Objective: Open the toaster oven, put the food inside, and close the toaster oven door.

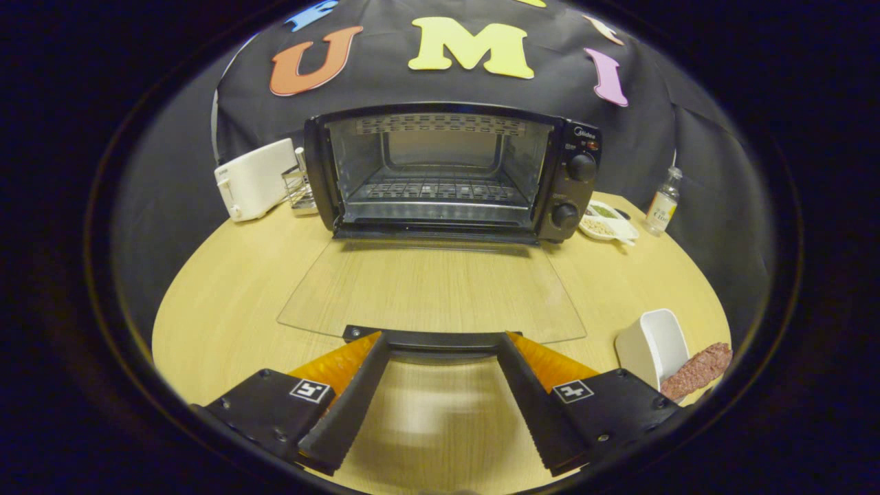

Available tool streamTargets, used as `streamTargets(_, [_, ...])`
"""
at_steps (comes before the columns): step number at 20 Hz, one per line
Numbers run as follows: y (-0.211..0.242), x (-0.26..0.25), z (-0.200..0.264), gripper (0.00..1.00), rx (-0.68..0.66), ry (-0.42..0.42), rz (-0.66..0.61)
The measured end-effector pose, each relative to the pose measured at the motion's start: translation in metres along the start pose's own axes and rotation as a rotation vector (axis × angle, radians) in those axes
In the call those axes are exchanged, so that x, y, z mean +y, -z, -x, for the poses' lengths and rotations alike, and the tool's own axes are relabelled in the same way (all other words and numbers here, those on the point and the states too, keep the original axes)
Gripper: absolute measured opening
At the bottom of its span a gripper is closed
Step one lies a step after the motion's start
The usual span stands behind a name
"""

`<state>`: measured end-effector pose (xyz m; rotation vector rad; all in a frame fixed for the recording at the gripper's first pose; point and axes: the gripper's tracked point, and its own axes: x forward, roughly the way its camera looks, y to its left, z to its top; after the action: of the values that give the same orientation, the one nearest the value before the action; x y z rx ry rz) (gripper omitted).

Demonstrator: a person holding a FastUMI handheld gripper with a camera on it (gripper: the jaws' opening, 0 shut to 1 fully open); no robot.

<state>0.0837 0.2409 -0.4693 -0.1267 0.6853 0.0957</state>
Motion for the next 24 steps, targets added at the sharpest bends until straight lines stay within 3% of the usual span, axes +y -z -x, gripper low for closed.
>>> streamTargets(6, [0.001, 0.0, 0.0, 1.0, 0.018, -0.007, 0.017])
streamTargets(9, [-0.008, -0.003, 0.009, 1.0, -0.015, -0.062, -0.006])
streamTargets(11, [-0.026, -0.022, 0.019, 1.0, -0.064, -0.052, -0.012])
streamTargets(18, [-0.071, -0.157, 0.062, 1.0, -0.164, 0.031, 0.057])
streamTargets(24, [-0.049, -0.273, 0.084, 1.0, -0.109, 0.052, 0.06])
